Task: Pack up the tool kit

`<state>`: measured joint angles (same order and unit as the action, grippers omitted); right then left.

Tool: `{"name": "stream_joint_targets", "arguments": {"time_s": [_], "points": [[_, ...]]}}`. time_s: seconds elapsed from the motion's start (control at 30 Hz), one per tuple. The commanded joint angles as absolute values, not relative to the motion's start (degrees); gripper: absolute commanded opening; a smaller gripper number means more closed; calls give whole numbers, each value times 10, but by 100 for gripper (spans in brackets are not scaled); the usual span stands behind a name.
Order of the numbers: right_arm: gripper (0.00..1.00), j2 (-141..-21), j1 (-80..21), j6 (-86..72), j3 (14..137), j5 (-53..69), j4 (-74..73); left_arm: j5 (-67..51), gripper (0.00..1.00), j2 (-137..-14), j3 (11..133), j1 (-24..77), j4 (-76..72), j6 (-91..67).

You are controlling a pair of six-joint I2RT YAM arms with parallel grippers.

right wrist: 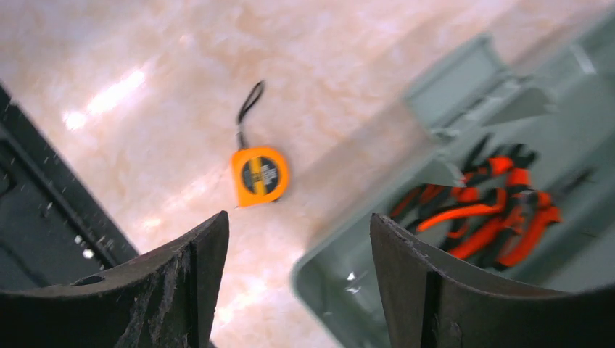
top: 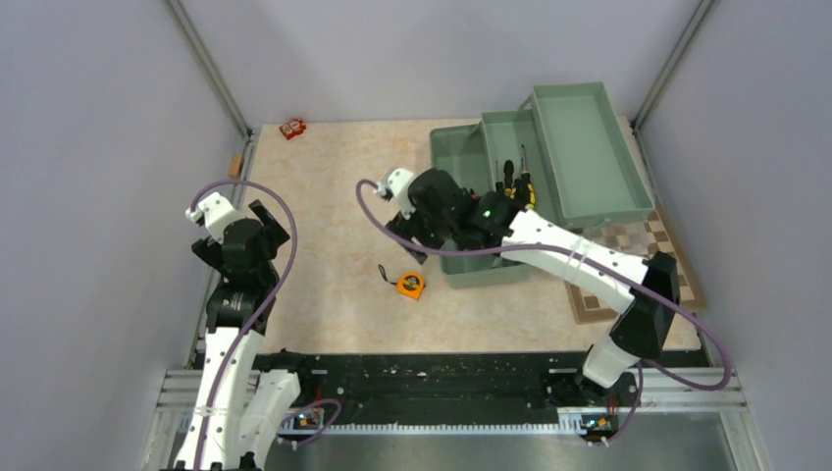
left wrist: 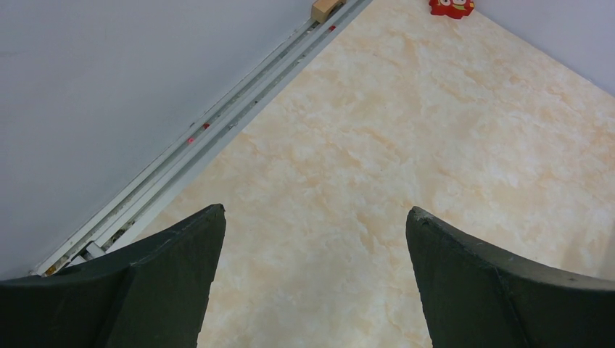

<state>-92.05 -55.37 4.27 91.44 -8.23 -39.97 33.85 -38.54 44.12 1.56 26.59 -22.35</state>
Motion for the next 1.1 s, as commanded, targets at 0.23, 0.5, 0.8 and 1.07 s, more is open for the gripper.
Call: {"name": "stream_joint_targets", "arguments": {"time_s": [0.23,0.5,0.8,1.07], "points": [[73,-1008,-628,4,859,-29,-396,334,99,-391,440,17,246,-217],[80,-1094,-628,19,866,-75,-382,334,99,-389,440,17,246,-216],[83,-1161,-621,32,864,-74,-338,334,99,-383,439,17,246,-216],[77,-1185,-605,45,851,-37,-306,334,99,-381,439,17,246,-215]]}}
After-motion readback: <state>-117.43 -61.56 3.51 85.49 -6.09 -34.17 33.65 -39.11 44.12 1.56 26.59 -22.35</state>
